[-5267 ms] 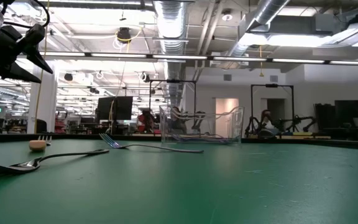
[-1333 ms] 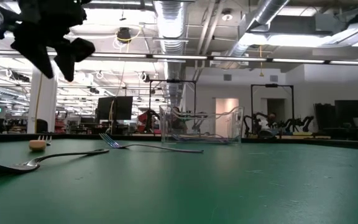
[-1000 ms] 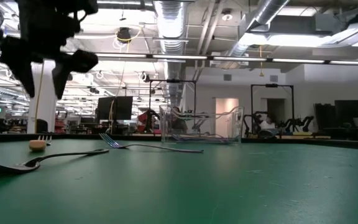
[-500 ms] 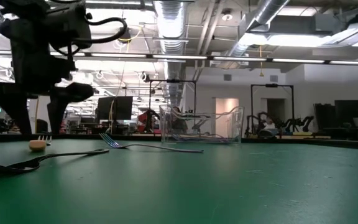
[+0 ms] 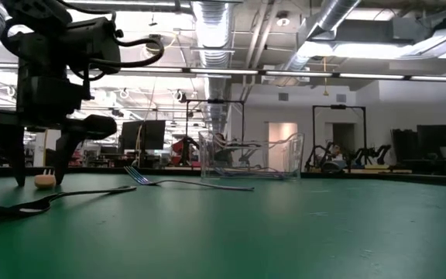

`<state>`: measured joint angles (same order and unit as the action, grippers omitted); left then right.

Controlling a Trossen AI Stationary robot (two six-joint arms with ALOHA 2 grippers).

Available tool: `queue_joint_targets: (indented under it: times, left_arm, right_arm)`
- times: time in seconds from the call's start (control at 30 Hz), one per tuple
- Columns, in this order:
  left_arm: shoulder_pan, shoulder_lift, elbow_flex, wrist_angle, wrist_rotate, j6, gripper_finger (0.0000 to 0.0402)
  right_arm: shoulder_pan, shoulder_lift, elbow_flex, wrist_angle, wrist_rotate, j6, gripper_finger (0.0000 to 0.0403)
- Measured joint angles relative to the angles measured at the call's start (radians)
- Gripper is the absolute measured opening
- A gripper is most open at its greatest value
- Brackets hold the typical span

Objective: Sort silverware by color (type)
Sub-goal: Put the orange fork into the bottom left transparent bin

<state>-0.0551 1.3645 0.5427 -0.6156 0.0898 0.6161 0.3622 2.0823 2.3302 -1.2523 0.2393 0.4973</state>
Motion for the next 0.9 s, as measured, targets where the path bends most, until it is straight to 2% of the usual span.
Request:
queue_joint_targets:
  times: [0.13, 0.37, 0.53, 0.73, 0.9]
  left_arm:
    - [0.0, 0.012, 0.016, -0.006, -0.004, 0.011, 0.0144]
    - [-0.001, 0.012, 0.019, 0.005, -0.011, 0.022, 0.0029]
    - [-0.001, 0.011, 0.02, 0.005, -0.02, -0.045, 0.0025]
    - [-0.001, -0.02, 0.058, 0.005, -0.031, -0.167, 0.0025]
    - [0.012, -0.122, 0.113, 0.082, -0.04, -0.251, 0.0025]
  right_arm:
    - [0.0, 0.0, 0.0, -0.005, 0.001, -0.003, 0.0127]
    - [0.0, 0.0, 0.0, -0.005, 0.002, -0.002, 0.0127]
    - [0.004, 0.0, 0.0, -0.005, 0.021, -0.001, 0.0127]
    - [0.044, -0.036, -0.001, -0.005, 0.178, 0.0, 0.0127]
    - [0.086, -0.114, 0.0, -0.022, 0.327, 0.004, 0.0127]
